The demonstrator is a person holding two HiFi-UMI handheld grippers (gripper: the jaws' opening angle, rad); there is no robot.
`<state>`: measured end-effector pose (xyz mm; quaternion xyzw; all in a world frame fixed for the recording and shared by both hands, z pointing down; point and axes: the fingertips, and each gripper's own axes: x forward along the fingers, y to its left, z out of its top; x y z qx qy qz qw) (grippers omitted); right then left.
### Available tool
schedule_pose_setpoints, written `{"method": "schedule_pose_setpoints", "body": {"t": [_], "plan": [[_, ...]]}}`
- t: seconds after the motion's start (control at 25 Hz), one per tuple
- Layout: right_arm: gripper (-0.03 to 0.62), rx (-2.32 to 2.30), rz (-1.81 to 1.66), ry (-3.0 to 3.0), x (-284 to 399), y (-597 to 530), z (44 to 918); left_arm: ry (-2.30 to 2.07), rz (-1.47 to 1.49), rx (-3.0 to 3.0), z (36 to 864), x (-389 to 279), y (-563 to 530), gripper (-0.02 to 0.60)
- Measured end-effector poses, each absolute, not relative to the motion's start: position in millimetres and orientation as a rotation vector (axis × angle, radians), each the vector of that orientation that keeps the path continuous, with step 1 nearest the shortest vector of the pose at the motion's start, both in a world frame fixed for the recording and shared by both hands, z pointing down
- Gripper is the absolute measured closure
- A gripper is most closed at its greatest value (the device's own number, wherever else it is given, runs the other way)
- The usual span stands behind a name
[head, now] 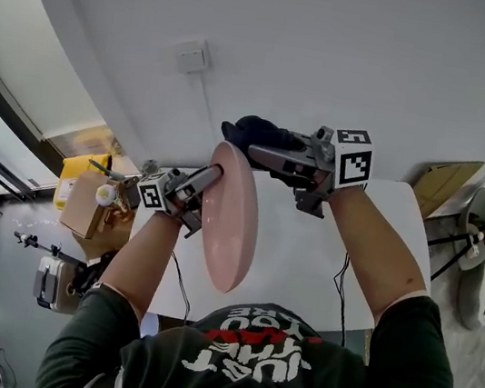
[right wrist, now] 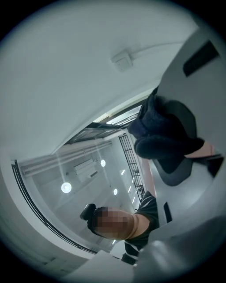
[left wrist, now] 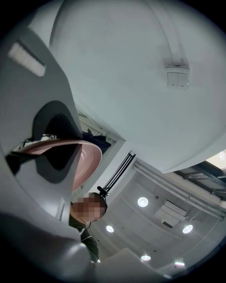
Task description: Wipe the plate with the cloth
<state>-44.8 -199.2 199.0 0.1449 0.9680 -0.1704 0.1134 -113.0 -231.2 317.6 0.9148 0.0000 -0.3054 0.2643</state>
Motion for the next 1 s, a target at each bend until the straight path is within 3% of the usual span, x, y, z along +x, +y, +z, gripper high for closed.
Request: {"method": "schedule_pose_setpoints", "body": {"t": [0.48, 1.0], "plan": [[0.563, 0.632, -0.243, 2.921, -22, -120, 176, -0.277, -1.005, 2.428, 309, -159, -253, 0.563], [0.563, 0.828, -0.354, 3.119, -47, -63, 277, -0.385, -1.173, 2.373, 293, -186, -270, 0.563]]}}
